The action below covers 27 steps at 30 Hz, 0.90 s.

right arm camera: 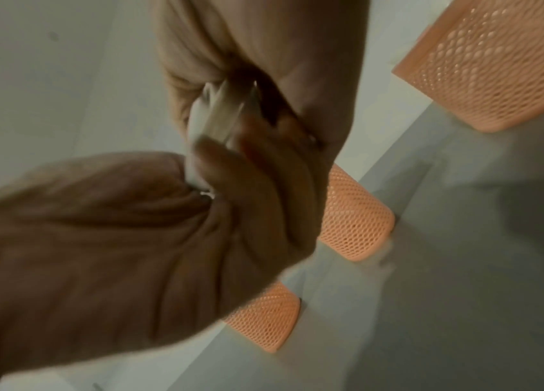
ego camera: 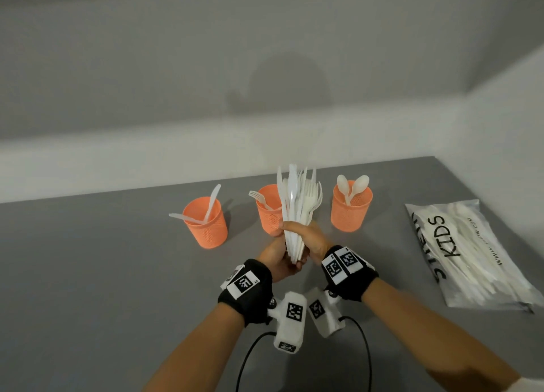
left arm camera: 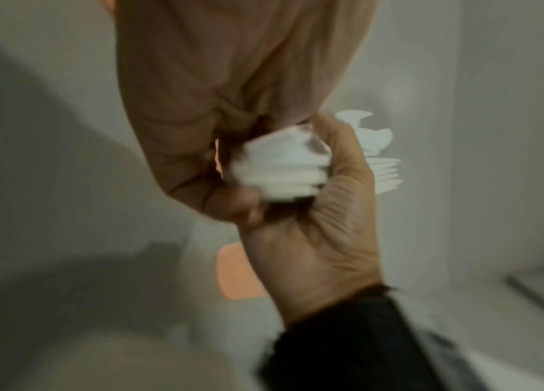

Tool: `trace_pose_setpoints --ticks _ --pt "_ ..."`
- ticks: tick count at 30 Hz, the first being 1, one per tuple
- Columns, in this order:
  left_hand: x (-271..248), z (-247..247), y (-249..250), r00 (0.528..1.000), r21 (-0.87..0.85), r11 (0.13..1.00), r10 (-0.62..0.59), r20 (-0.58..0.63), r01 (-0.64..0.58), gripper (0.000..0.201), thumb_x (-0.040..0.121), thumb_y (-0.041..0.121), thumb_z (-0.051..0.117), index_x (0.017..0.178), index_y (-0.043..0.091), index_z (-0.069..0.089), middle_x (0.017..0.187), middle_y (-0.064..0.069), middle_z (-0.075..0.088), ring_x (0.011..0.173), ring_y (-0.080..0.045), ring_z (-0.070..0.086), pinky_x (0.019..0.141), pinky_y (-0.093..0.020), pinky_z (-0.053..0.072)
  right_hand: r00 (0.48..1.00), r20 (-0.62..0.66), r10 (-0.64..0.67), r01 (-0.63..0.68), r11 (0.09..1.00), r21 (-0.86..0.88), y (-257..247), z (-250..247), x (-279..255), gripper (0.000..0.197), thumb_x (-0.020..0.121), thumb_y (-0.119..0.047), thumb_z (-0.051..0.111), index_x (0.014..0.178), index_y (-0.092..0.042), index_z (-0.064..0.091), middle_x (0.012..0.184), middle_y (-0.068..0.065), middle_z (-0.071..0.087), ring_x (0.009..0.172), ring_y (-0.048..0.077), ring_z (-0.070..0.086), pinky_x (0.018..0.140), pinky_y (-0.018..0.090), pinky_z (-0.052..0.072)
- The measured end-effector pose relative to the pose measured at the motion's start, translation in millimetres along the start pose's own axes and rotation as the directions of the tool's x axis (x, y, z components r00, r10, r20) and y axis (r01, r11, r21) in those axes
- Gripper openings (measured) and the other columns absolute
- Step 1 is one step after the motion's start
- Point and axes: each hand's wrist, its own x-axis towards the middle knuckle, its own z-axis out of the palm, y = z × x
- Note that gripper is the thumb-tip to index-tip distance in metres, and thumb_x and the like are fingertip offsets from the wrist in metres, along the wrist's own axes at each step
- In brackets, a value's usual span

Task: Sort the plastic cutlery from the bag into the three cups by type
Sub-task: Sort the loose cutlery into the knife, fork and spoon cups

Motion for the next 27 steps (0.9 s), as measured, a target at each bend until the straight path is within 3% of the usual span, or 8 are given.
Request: trace_pose_setpoints --ticks 4,7,10,12,16,21,23,27 --pt "2 -30 3 0.993 0.252 0.967 0.070 -0.100 -0.043 0.026 0.093 0.012 0.040 0.070 0.013 0.051 0.066 -0.004 0.050 0.057 -0.015 0.049 0.049 -0.020 0.046 0.998 -0.041 0.043 -0.033 0.975 0.218 8 -7 8 0.003 0.088 -0.006 0.056 0.087 -0.004 0.058 0.049 0.001 0.061 0.047 0.014 0.063 0.052 0.026 0.054" --pt "6 -43 15 0.967 0.233 0.952 0.227 -0.112 -0.197 0.020 0.094 0.013 0.046 0.075 0.015 0.051 0.069 -0.002 0.051 0.059 -0.013 0.050 0.040 -0.015 0.045 0.993 0.030 0.118 -0.121 0.976 0.179 13 -12 6 0.006 0.088 -0.007 0.054 0.093 -0.009 0.058 0.051 0.000 0.055 0.042 0.010 0.052 0.043 0.021 0.045" --pt "9 -43 26 0.936 0.284 0.911 0.339 -0.099 -0.300 0.013 0.094 0.021 0.051 0.087 0.012 0.058 0.077 0.000 0.058 0.065 -0.011 0.054 0.048 -0.014 0.048 0.981 0.101 0.165 -0.177 0.975 0.131 18 -10 1 0.006 0.088 -0.006 0.055 0.091 -0.009 0.060 0.058 0.002 0.058 0.043 0.010 0.052 0.042 0.020 0.044" --pt "13 -41 27 0.921 0.337 0.887 0.372 -0.111 -0.317 0.014 0.091 0.022 0.056 0.091 0.009 0.061 0.080 -0.003 0.062 0.067 -0.012 0.056 0.055 -0.019 0.048 0.977 0.125 0.175 -0.186 0.979 0.087 21 -6 -1 0.003 0.088 -0.007 0.056 0.090 -0.008 0.059 0.065 0.004 0.061 0.045 0.010 0.056 0.043 0.021 0.046" --pt "19 -39 22 0.903 0.363 0.879 0.392 -0.178 -0.310 0.016 0.085 0.013 0.064 0.071 0.009 0.058 0.068 -0.009 0.060 0.057 -0.017 0.055 0.059 -0.027 0.050 0.976 0.144 0.161 -0.161 0.987 -0.013 22 -3 -8 0.005 0.090 -0.013 0.056 0.090 -0.011 0.061 0.076 0.006 0.065 0.054 0.010 0.062 0.051 0.021 0.050" --pt "20 -42 24 0.897 0.349 0.880 0.401 -0.187 -0.321 0.017 0.089 0.009 0.055 0.073 0.006 0.058 0.070 -0.010 0.064 0.062 -0.022 0.061 0.066 -0.030 0.056 0.979 0.129 0.156 -0.160 0.987 0.023 26 -10 -9 0.015 0.091 -0.017 0.055 0.098 -0.007 0.063 0.085 0.011 0.068 0.063 0.016 0.068 0.054 0.024 0.053" --pt "21 -44 29 0.855 0.327 0.867 0.460 -0.240 -0.375 0.017 0.091 0.008 0.047 0.079 0.003 0.058 0.068 -0.010 0.062 0.062 -0.023 0.061 0.070 -0.036 0.054 0.985 0.083 0.151 -0.156 0.986 0.055 28 -11 -6 0.014 0.089 -0.012 0.057 0.100 -0.006 0.060 0.085 0.014 0.068 0.063 0.021 0.068 0.054 0.027 0.053" --pt "25 -47 33 0.755 0.421 0.773 0.603 -0.257 -0.474 0.014 0.093 0.014 0.044 0.083 0.008 0.053 0.061 0.001 0.046 0.057 -0.016 0.045 0.058 -0.029 0.040 0.995 -0.011 0.101 -0.101 0.993 0.057 32 -9 -3 0.010 0.089 0.000 0.052 0.090 -0.008 0.057 0.063 0.010 0.057 0.050 0.019 0.054 0.045 0.024 0.046"
